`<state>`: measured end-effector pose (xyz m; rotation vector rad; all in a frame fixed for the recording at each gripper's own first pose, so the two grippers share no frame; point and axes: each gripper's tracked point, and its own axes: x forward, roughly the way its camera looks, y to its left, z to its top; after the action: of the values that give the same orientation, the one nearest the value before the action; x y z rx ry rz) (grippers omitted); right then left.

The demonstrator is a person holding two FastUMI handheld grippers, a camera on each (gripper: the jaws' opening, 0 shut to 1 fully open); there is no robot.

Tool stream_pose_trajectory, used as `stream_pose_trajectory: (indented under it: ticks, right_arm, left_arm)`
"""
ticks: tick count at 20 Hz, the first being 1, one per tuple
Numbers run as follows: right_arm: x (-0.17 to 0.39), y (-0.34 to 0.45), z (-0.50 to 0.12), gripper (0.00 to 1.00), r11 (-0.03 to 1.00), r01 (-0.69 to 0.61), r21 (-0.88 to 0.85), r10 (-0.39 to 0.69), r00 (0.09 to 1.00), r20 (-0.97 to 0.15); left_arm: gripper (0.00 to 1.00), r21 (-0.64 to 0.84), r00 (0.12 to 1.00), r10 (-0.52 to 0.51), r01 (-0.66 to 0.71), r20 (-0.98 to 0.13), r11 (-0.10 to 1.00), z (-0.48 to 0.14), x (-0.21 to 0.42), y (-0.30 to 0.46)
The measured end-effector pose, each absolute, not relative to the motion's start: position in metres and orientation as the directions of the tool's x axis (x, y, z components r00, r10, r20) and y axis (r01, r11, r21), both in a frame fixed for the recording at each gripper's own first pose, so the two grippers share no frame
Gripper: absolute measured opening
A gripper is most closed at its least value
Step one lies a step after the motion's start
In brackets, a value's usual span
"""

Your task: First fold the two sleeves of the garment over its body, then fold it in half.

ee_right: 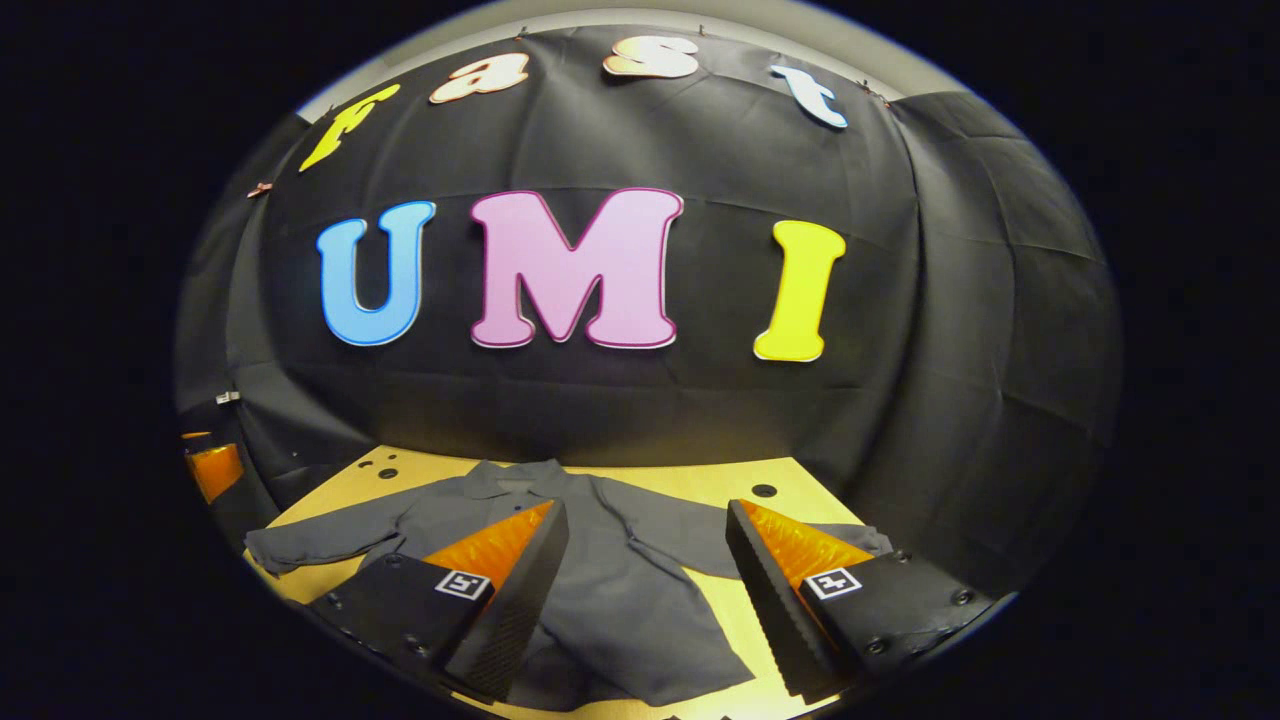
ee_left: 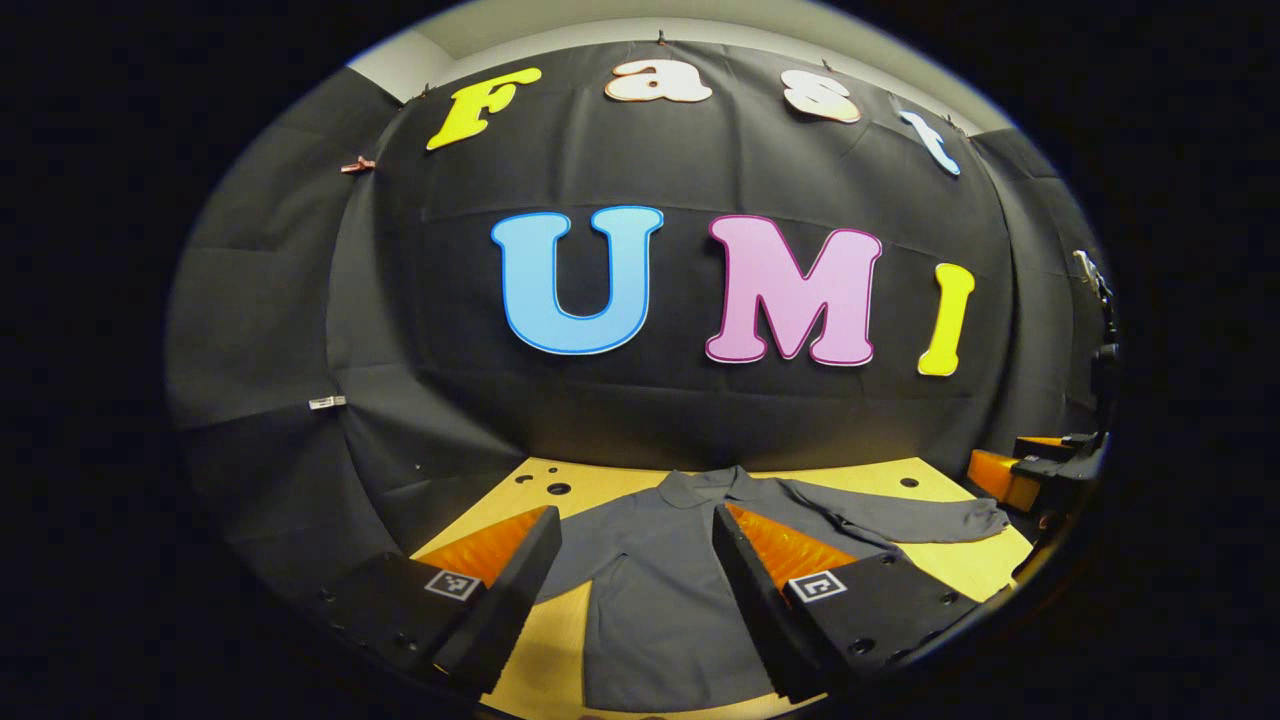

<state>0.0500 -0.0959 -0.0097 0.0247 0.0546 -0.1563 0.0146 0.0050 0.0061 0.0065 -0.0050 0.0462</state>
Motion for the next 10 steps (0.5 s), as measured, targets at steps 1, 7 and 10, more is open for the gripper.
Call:
stream_pose_trajectory:
  ticks: [1, 7, 10]
  right_arm:
    - [0.054, -0.108, -0.011, 0.98, 0.984, 0.175, 0.019, -0.174, 0.983, -0.064]
    - [0.074, -0.180, -0.041, 0.98, 0.958, 0.286, 0.027, -0.279, 0.948, -0.152]
    - [0.084, -0.214, -0.066, 0.98, 0.945, 0.327, 0.022, -0.315, 0.924, -0.217]
  left_arm:
    - [0.96, -0.001, 0.998, 0.058, -0.058, -0.003, 0.998, 0.004, 0.016, 0.007]
    - [0.96, -0.022, 0.987, 0.137, -0.139, -0.082, 0.990, -0.021, 0.026, 0.022]
    - [0.96, 0.003, 0.974, 0.191, -0.192, -0.118, 0.981, -0.034, 0.036, 0.037]
